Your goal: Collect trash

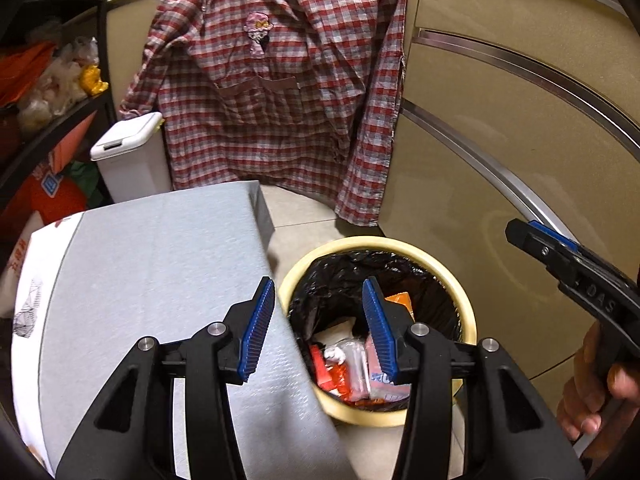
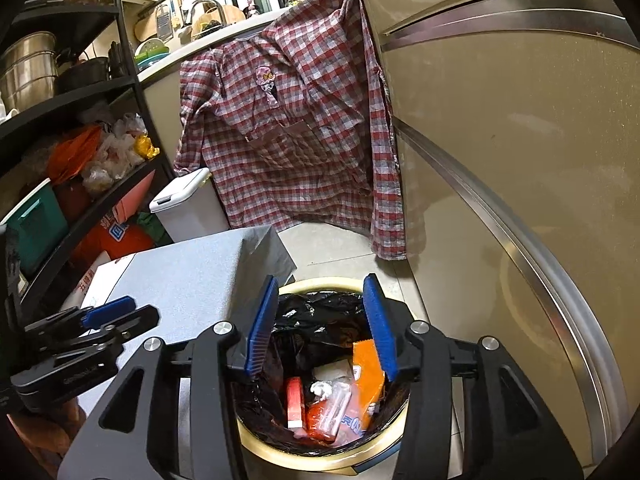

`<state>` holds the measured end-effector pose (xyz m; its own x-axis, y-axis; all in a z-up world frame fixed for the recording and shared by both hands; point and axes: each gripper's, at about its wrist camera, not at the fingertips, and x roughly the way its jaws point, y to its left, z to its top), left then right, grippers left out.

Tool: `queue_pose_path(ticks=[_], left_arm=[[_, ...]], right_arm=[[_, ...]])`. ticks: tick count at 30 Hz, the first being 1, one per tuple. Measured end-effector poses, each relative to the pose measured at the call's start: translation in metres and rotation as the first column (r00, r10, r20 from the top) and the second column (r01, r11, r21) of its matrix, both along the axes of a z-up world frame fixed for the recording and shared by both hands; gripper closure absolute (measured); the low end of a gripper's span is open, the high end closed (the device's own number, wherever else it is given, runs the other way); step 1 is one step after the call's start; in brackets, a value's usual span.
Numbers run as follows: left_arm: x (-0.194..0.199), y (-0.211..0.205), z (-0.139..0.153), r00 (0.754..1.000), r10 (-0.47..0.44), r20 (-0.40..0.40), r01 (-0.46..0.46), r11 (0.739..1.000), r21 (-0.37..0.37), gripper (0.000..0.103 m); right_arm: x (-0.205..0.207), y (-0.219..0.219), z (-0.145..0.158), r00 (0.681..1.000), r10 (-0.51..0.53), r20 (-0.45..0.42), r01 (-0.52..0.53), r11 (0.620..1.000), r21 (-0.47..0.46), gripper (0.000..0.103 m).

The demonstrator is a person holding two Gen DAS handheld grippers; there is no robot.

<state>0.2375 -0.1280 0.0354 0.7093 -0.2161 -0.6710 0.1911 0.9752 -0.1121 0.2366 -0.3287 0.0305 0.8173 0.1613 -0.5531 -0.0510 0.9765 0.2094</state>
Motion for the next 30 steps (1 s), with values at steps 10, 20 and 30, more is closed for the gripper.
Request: queue_pose_path(ticks=[10, 20, 30], left_arm=[[-0.076, 0.025, 0.029, 0.992, 0.033, 0.119, -0.035, 0.999, 0.015, 0.038], [-0.151, 0.036, 0.026, 0.988, 0.122, 0.099, -0.120, 0.993, -0.023, 0.013], [-0.198, 0.039, 0.015, 0.976, 0.176, 0.129, -0.175, 0.984, -0.021, 0.008]], right_arm=[[-0.058, 0.015, 0.029, 0.997, 0.005, 0.078, 0.000, 0.998, -0.062, 0.028], [-0.153, 0.021, 0.038, 0.992, -0.065, 0.110, 0.079, 0.989, -0.127, 0.005], [-0.212, 0.042, 0.011, 0.995, -0.075, 0.073, 0.086, 0.982, -0.168, 0.005]])
